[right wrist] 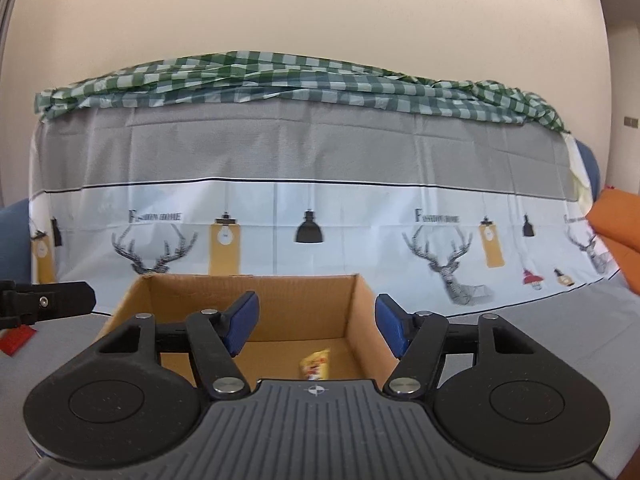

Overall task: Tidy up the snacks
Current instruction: 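Move both tools back from the box to the remaining snacks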

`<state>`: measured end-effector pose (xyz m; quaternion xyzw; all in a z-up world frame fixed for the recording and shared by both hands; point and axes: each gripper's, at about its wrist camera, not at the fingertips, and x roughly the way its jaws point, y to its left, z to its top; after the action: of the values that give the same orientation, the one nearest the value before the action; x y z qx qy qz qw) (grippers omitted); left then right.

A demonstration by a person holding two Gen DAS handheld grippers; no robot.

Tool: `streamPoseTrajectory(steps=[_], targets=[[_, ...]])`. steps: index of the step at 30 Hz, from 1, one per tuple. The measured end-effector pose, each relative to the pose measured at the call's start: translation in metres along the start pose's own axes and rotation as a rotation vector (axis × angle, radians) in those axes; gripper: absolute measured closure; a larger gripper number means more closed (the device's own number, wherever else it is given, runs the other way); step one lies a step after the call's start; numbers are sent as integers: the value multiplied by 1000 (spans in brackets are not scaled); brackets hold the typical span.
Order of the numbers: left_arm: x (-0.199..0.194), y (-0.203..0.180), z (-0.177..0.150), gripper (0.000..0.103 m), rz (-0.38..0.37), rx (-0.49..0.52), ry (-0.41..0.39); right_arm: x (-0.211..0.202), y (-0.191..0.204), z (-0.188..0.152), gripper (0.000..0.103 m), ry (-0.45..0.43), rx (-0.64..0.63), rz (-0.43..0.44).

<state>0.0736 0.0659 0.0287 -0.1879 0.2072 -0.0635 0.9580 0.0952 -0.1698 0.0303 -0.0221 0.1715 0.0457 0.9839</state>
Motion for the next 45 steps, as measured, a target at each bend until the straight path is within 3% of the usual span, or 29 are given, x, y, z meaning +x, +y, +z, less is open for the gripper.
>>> streamPoseTrajectory(steps=[4,11,18,20,27,30,33,35,36,41,45], targets=[[-15,36,8,41,97,-154,-5,-5,18,2,36,13,25,47],[-46,113,5,39,327,-531,-22,-9,57,2,35,64,67,158],[-84,201,-33,39,592,-947,-47,-8,97,-2,35,103,45,257],[-93,220,-46,39,621,-1079,-54,-6,106,-3,35,115,40,278],[-100,245,-48,39,646,-1121,-133,0,138,-7,32,149,4,345],[-98,255,-53,39,648,-1155,-111,4,147,-10,32,165,-15,361],[-97,256,-49,54,633,-1102,-115,6,155,-13,31,173,-38,369],[-94,259,-48,74,639,-1083,-85,8,160,-14,30,182,-52,372],[-92,258,-49,90,660,-1064,-54,8,161,-15,30,183,-55,376],[-105,260,-52,92,677,-1048,-42,9,174,-10,30,199,-96,448],[-110,258,-55,92,686,-1083,-37,30,208,2,28,292,-111,541]])
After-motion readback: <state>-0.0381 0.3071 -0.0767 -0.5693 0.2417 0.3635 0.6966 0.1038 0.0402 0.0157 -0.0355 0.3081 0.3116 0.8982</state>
